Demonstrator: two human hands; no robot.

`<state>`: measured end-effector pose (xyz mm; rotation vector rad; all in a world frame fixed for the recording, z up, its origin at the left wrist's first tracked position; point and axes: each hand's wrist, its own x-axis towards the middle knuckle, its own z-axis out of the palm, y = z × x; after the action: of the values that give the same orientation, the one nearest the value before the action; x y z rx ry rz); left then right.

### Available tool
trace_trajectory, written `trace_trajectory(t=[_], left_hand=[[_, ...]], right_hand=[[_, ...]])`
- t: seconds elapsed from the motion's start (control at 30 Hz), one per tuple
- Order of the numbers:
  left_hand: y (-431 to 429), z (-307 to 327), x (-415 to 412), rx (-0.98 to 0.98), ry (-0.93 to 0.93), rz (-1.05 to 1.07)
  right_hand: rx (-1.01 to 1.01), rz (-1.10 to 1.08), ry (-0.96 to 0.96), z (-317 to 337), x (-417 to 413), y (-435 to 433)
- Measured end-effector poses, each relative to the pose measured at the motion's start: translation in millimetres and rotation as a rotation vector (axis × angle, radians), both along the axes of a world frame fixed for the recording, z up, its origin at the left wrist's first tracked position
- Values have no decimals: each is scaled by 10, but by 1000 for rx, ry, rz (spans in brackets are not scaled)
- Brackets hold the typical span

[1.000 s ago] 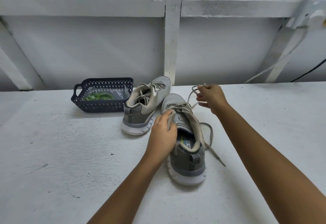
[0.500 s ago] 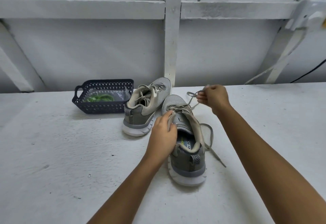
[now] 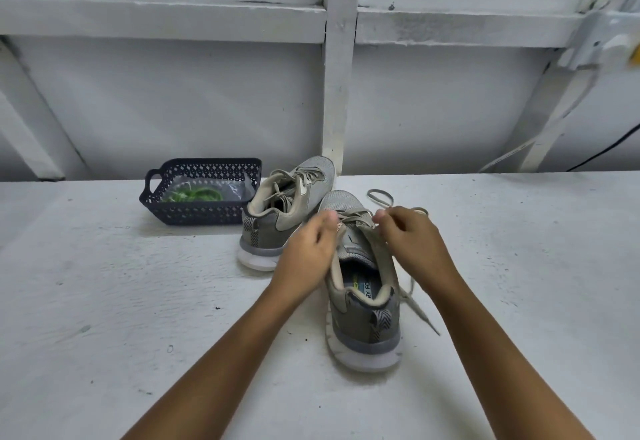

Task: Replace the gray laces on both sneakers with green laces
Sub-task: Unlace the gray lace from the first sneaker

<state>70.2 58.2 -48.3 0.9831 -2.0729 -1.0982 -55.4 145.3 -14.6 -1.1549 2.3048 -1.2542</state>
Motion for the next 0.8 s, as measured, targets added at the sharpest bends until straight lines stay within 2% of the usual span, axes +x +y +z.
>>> trace_trajectory(t=[0.07, 0.17, 0.3, 0.43, 0.63, 0.73, 0.8], left_hand=[[-161, 71, -41, -19, -99, 17], [-420, 148, -139, -151, -328, -26], [-580, 186, -272, -298, -481, -118], [-590, 200, -322, -402, -517, -157], [-659, 220, -347, -424, -563, -259], [-697, 283, -381, -373, -621, -311], [-709, 362, -388, -270, -595, -317]], right_hand=[[11, 28, 18, 30, 137, 80], [44, 47, 54, -54, 199, 90], [69, 24, 72, -120, 189, 81], [64, 6, 51, -144, 198, 91], [66, -22, 20, -178, 209, 72], [91, -13, 22, -174, 207, 68], [100, -2, 28, -176, 198, 68]])
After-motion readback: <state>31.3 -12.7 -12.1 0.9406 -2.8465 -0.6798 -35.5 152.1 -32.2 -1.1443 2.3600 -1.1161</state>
